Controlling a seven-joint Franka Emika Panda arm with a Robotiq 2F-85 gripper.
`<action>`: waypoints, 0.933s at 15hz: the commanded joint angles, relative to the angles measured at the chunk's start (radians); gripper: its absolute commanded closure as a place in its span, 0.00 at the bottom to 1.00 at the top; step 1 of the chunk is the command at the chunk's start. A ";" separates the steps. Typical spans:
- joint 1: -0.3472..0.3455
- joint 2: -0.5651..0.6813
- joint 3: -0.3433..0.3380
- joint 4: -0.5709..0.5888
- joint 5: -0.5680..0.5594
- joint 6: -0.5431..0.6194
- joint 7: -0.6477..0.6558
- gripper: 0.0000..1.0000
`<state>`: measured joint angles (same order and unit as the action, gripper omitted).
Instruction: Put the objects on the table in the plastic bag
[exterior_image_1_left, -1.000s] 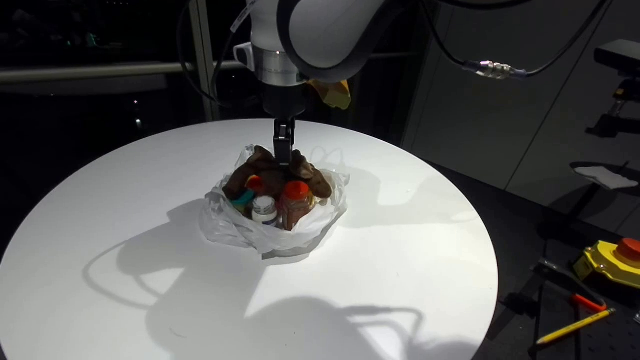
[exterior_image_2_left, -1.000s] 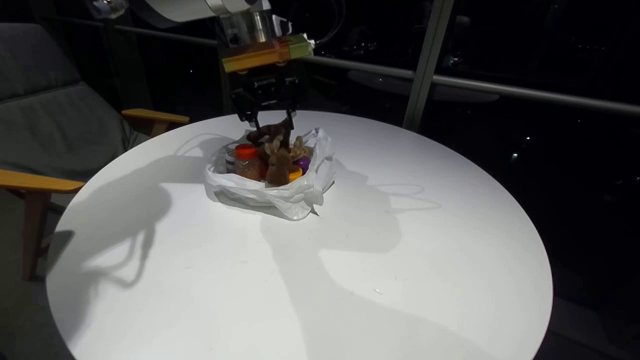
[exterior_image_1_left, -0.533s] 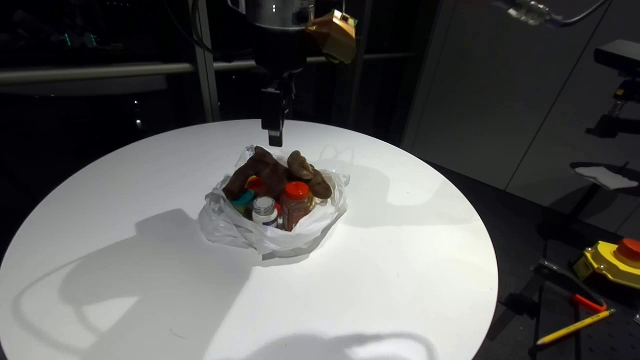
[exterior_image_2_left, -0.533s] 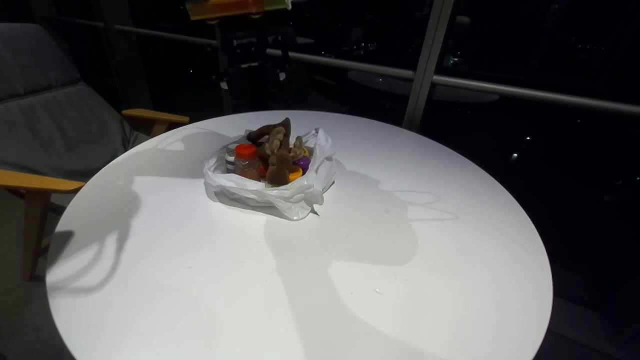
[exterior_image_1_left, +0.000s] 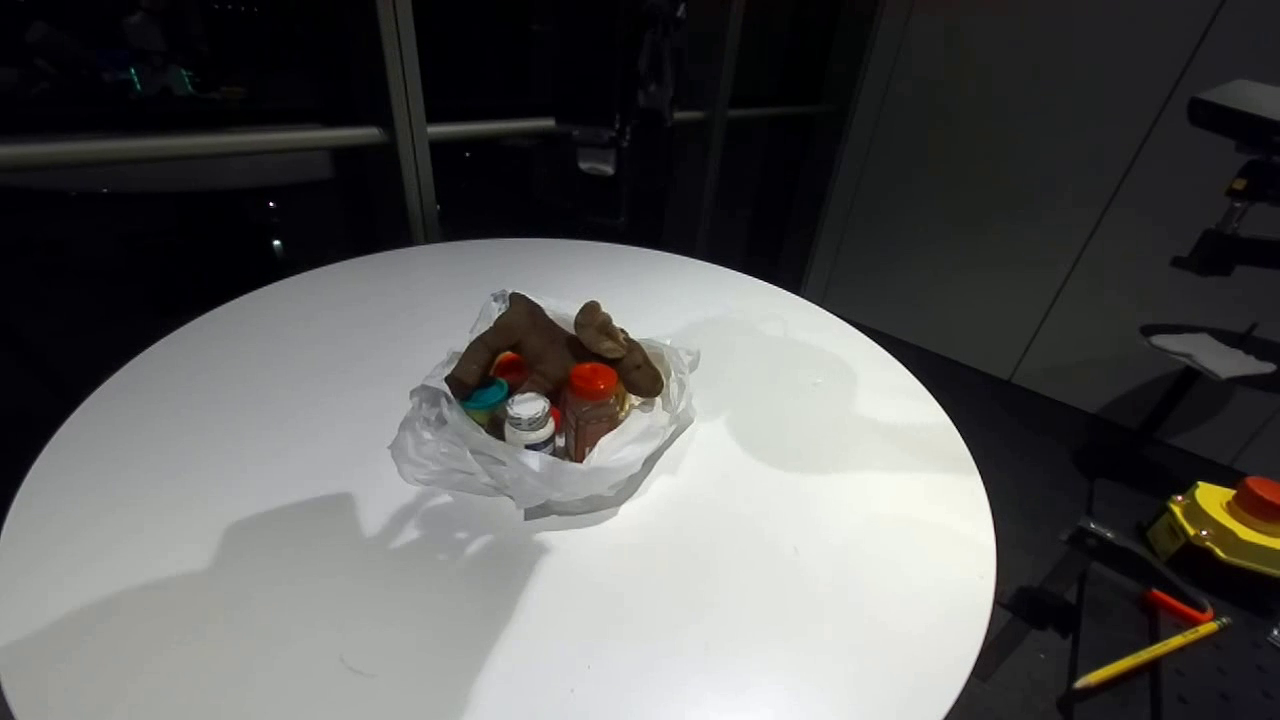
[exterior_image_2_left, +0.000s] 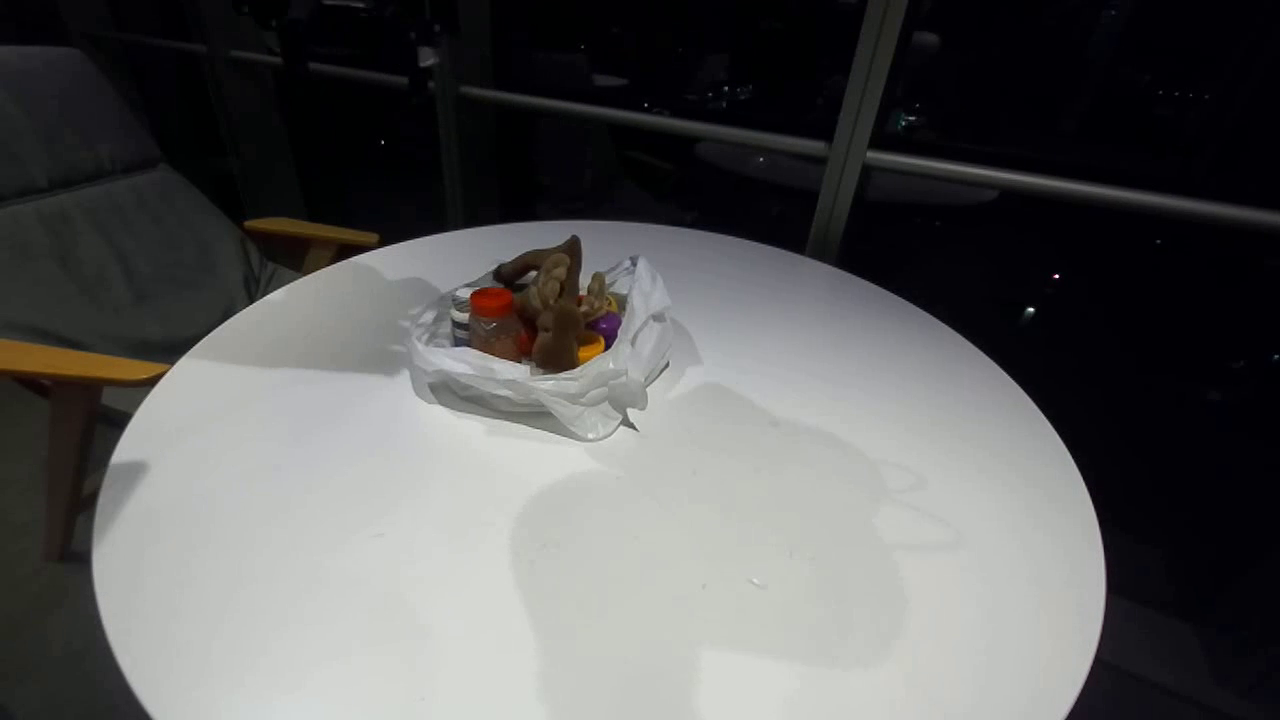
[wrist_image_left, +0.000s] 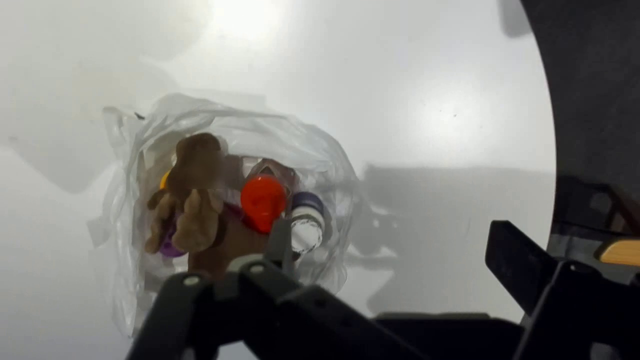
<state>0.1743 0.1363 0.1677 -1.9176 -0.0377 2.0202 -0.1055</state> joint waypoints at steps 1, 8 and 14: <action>-0.006 -0.191 0.002 -0.166 0.088 -0.062 0.071 0.00; 0.010 -0.483 0.014 -0.354 0.188 -0.110 0.187 0.00; 0.046 -0.524 0.021 -0.386 0.276 -0.135 0.148 0.00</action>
<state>0.2254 -0.3884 0.1846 -2.3066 0.2376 1.8875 0.0431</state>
